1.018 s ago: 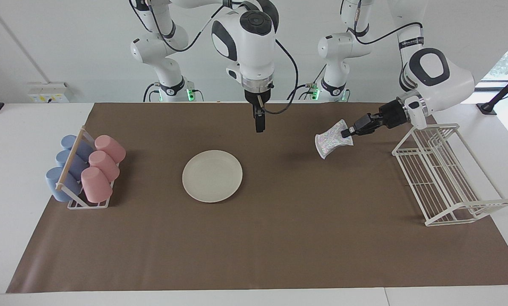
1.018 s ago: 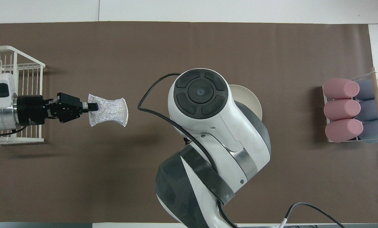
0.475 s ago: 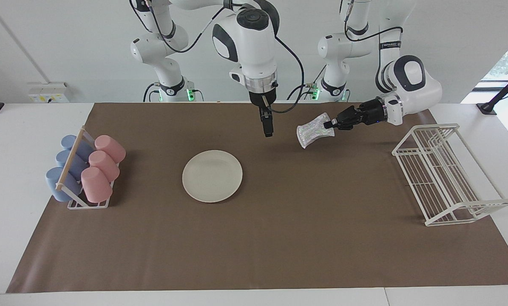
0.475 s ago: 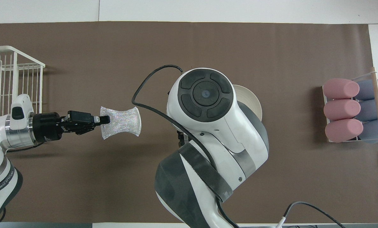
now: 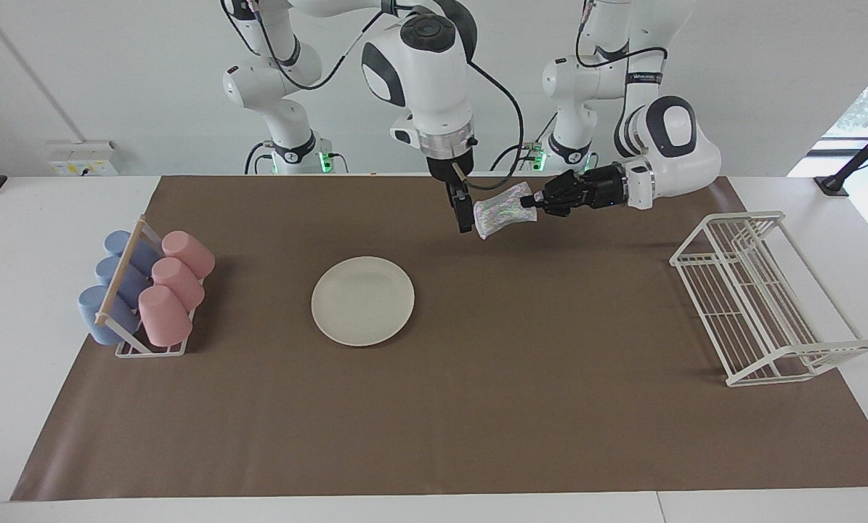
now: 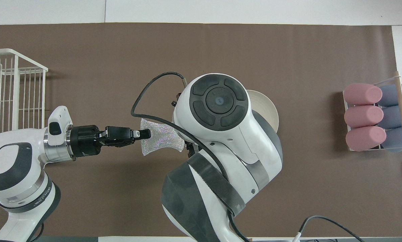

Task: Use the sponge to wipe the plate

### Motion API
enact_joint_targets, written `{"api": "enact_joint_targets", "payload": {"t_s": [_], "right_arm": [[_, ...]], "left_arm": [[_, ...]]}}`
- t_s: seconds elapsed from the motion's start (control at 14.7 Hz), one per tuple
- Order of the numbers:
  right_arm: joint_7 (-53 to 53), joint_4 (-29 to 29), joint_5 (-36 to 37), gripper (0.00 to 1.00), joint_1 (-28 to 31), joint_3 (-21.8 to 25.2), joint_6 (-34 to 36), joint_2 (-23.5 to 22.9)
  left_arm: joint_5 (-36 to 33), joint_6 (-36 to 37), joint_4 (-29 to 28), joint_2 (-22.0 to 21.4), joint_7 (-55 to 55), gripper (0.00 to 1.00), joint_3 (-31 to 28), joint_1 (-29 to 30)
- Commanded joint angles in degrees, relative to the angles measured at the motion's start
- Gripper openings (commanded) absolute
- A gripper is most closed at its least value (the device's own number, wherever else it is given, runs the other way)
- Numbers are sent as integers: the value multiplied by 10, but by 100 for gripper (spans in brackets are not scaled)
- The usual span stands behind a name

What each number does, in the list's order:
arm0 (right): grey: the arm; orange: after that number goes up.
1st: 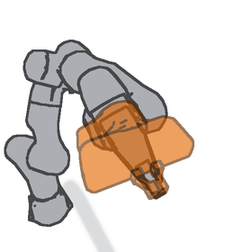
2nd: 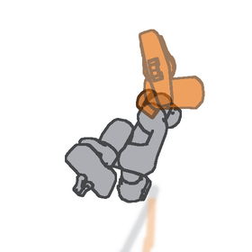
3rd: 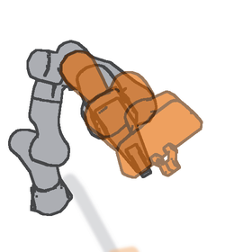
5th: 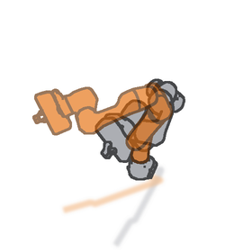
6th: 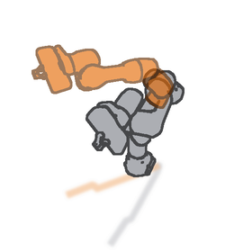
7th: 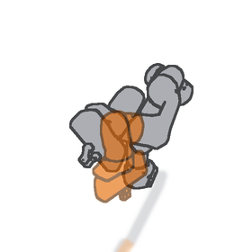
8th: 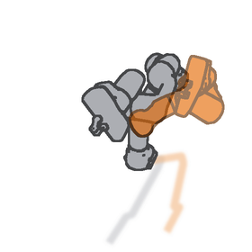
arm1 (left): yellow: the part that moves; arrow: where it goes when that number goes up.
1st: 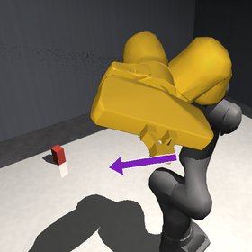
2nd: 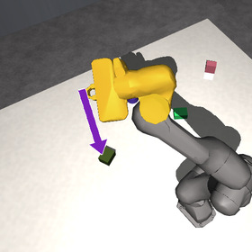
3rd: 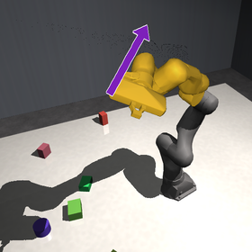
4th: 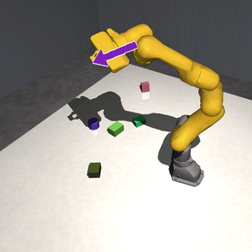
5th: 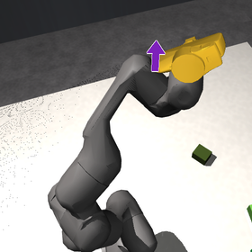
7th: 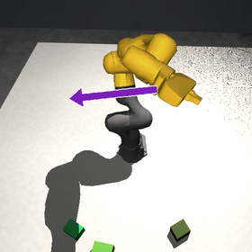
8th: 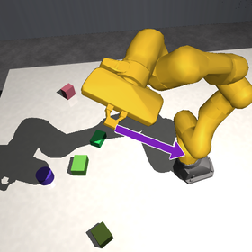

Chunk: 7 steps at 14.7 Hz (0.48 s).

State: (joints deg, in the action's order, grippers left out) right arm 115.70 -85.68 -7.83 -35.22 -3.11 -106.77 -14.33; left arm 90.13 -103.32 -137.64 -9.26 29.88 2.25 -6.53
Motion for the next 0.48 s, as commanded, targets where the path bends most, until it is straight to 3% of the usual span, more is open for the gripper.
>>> {"api": "enact_joint_targets", "payload": {"t_s": [0.0,0.14,0.41], "right_arm": [[-6,-5,-49,100,0,-1,-5,1],[-7,-9,-55,100,-10,-1,11,4],[-11,-31,-58,100,-6,-1,-32,9]], "left_arm": [[17,-14,-18,-19,15,0,-6,-14],[18,-13,-19,-18,16,0,-6,-14],[18,5,-19,-18,16,0,-8,-7]]}}
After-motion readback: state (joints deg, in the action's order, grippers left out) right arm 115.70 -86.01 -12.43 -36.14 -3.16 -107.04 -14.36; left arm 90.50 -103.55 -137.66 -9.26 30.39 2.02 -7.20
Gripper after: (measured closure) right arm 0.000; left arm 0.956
